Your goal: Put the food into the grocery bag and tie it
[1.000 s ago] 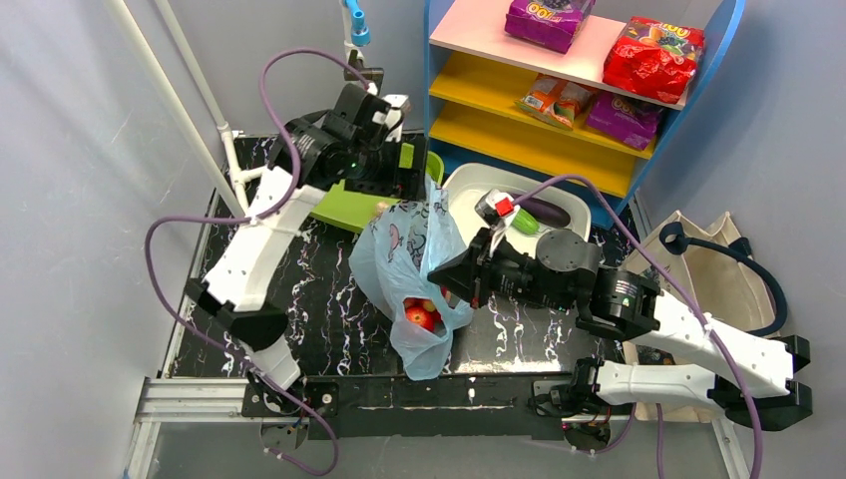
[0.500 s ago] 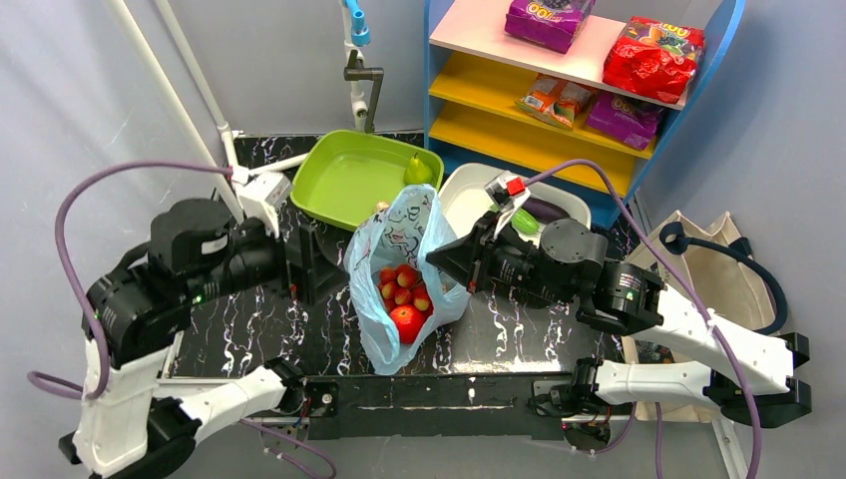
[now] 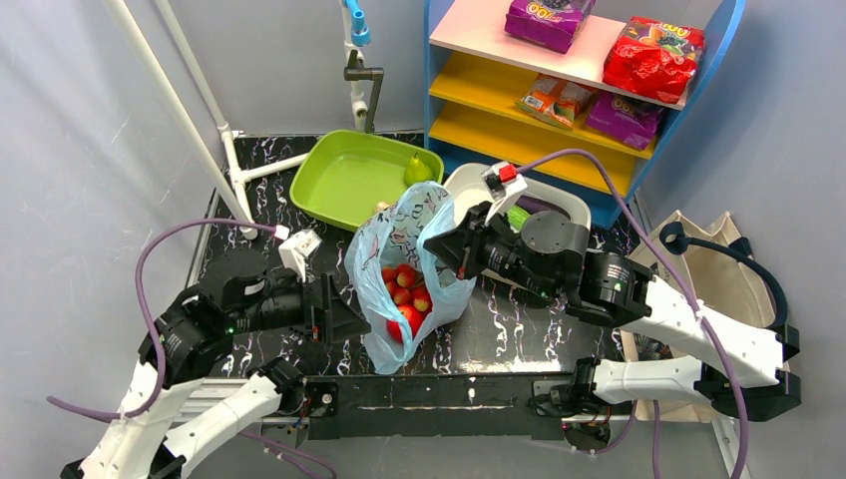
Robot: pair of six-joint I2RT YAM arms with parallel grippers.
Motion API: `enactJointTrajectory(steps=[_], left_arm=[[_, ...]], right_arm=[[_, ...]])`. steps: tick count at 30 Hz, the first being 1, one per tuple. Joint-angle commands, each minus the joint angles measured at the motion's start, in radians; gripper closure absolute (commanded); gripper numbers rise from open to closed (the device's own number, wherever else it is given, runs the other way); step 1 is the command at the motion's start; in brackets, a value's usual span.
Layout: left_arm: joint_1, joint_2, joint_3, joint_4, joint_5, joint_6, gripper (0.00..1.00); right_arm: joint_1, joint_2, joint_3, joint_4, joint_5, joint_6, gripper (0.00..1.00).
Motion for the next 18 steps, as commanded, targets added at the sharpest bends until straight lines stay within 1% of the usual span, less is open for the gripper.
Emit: enactJointTrajectory(steps=[1,5,8,10,12,14,18], left_arm=[[-0.01,-0.033,-0.058,0.085,0.073,-0.058,0.16],[-0.03,-0.033,-0.124,0.138,0.076,-0.08,0.17],[-0.081,-0.012,-0.15,0.188,0.041,-0.111,0.18],[-0.169,0.014,-0.159,0.216,-0.037,-0.131,0.19],[-0.298,0.052,-0.159,0.228,-0.165,-0.155,0.19],[-0.402,0.106,-0.158,0.233,-0.28,-0.192,0.2],[-0.548,0.169,-0.179,0.29,-0.457,-0.282,0.21]], right_arm=[[0.006,0.004,0.052,0.0,0.061,0.028,0.99],[0.006,0.012,0.056,-0.015,0.09,0.051,0.99],[0.006,0.021,0.066,-0.021,0.11,0.057,0.99],[0.007,0.028,0.072,-0.022,0.113,0.056,0.99],[0.006,0.035,0.08,-0.027,0.112,0.054,0.99],[0.007,0.037,0.086,-0.033,0.113,0.053,0.99],[0.006,0.021,0.078,-0.034,0.125,0.053,0.99]])
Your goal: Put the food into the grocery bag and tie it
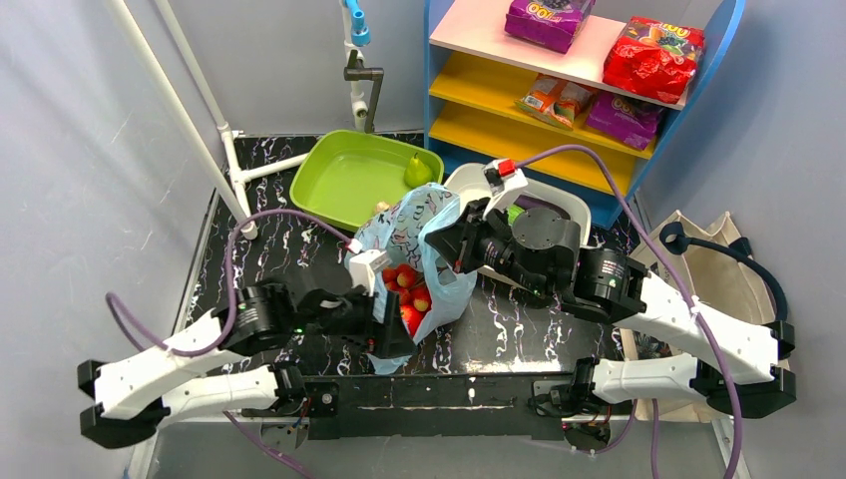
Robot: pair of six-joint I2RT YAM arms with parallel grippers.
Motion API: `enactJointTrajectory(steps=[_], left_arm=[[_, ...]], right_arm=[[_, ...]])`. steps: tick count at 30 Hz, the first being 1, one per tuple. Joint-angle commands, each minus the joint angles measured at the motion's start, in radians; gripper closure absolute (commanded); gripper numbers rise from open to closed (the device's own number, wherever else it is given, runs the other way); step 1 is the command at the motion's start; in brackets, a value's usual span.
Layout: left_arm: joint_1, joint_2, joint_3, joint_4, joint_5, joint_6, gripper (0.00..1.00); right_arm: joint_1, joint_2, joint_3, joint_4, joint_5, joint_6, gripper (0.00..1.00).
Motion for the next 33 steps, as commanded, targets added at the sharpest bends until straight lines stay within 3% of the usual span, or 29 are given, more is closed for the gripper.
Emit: enactJointTrajectory(steps=[1,3,9,12,13,16,18,22,33], left_arm=[[-0.135,0.054,-0.021,0.08,-0.266,-0.105,0.22],[-0.164,0.079,-0.008,0.07,-0.321,-0.111,0.24],[-0.178,0.117,0.009,0.056,-0.36,-0.119,0.43],[-0.181,0.143,0.019,0.035,-0.381,-0.133,0.46],[-0.183,0.148,0.017,0.033,-0.384,-0.139,0.43],[-0.187,0.168,0.007,0.029,-0.398,-0.158,0.21],[-0.194,0.183,0.007,0.028,-0.416,-0.164,0.19],[-0.195,0.222,0.019,0.026,-0.441,-0.164,0.43],[-0.195,0.27,0.072,0.053,-0.556,-0.144,0.81]], right_arm=[[0.007,-0.027,0.036,0.015,0.043,0.003,0.99],[0.006,-0.04,0.026,0.015,0.054,0.005,0.99],[0.005,-0.075,-0.005,0.015,0.073,0.015,0.99],[0.006,-0.092,-0.02,0.015,0.083,0.025,0.99],[0.005,-0.097,-0.024,0.017,0.085,0.027,0.99],[0.006,-0.109,-0.035,0.02,0.093,0.031,0.99],[0.006,-0.113,-0.038,0.019,0.096,0.032,0.99],[0.006,-0.117,-0.045,0.022,0.096,0.032,0.99],[0.006,-0.117,-0.055,0.024,0.083,0.038,0.99]])
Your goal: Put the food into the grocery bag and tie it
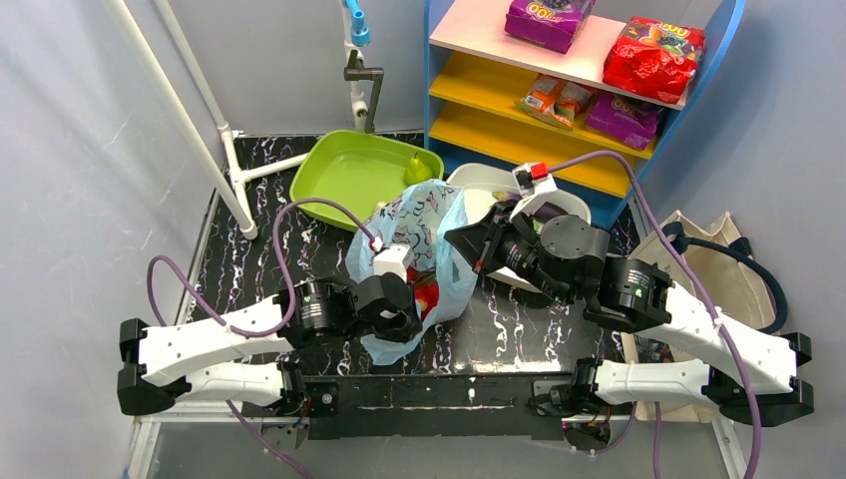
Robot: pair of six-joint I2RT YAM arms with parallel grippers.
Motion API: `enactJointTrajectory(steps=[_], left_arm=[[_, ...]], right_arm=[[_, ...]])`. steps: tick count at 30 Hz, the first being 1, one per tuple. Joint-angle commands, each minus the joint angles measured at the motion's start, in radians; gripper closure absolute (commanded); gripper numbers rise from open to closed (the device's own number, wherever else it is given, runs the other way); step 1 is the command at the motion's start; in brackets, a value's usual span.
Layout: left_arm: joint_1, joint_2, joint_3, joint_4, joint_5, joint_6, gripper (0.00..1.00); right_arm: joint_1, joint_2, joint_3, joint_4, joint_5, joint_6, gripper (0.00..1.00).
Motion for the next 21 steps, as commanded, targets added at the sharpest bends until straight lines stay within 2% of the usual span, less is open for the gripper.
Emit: enactJointTrajectory(steps=[1,3,4,8,14,21], left_arm=[[-0.006,-0.006,0.074,0.004,-0.085,0.029,0.84],[-0.006,-0.002,0.104,-0.023,-0.094,0.036,0.98],[-0.006,-0.005,0.119,-0.035,-0.099,0.035,1.0],[-0.006,-0.029,0.191,-0.069,-0.091,0.078,1.0],[-0.005,-0.037,0.443,-0.22,-0.128,0.191,1.0],[-0.006,-0.019,0.679,-0.348,-0.169,0.306,1.0]], right_arm=[[0.006,-0.021,-0.005,0.035,0.015,0.009,0.99],[0.005,-0.025,-0.004,0.029,0.017,0.009,0.99],[0.005,-0.028,-0.003,0.025,0.018,0.009,0.99],[0.006,-0.051,-0.007,0.02,0.012,-0.018,0.99],[0.005,-0.088,0.024,0.014,-0.05,-0.144,0.99],[0.004,-0.065,0.119,-0.034,-0.234,-0.215,0.99]])
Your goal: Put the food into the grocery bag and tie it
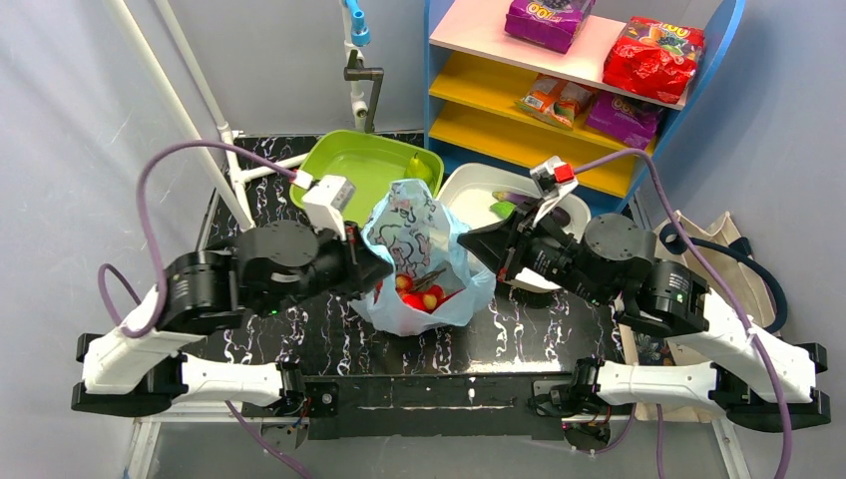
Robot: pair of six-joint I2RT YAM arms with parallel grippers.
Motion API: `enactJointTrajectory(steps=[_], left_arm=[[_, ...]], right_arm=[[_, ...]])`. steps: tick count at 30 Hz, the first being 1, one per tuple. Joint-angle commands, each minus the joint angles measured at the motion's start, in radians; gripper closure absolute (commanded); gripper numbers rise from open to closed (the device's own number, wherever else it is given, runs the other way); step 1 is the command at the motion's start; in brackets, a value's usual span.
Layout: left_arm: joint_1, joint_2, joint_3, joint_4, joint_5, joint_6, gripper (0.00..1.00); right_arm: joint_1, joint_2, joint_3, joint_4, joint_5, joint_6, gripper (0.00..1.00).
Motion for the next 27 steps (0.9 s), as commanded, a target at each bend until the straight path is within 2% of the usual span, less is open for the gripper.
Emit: enactJointTrajectory(steps=[1,6,9,12,17,27], left_arm=[[-0.005,0.004,0.113,-0.12,-0.05,0.105,1.0],[-0.005,-0.004,0.145,-0.051,0.023,0.137,1.0],[-0.004,-0.016,0.124,0.011,0.094,0.157,1.0],[-0.005,-0.031,0.08,0.05,0.146,0.158,1.0],[-0.005,-0.062,0.014,0.091,0.194,0.148,1.0],[-0.005,-0.122,-0.054,0.115,0.205,0.151,0.92]], right_arm=[[0.003,0.01,0.081,0.007,-0.168,-0.065,0.99],[-0.047,0.077,0.187,-0.074,-0.415,-0.035,0.99],[-0.149,0.128,0.215,-0.101,-0.614,0.04,0.99],[-0.253,0.154,0.163,-0.017,-0.83,0.134,0.99],[-0.332,0.222,0.094,0.14,-1.103,0.25,0.99],[-0.341,0.374,0.09,0.272,-1.408,0.382,0.99]])
